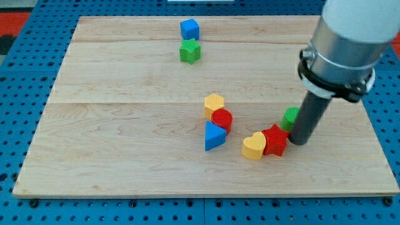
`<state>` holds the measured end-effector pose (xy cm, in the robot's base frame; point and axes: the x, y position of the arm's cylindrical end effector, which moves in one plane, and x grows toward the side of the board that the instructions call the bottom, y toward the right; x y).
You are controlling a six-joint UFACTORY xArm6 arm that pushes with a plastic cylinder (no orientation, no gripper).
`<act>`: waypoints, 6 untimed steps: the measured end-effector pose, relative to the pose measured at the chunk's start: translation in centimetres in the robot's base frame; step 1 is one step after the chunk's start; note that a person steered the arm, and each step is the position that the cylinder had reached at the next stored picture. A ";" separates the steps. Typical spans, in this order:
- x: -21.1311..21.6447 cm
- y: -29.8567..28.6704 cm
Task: Move the green circle closer to the green star
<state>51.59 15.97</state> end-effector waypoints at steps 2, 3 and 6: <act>-6.4 2.0; -8.4 4.8; -14.1 -17.3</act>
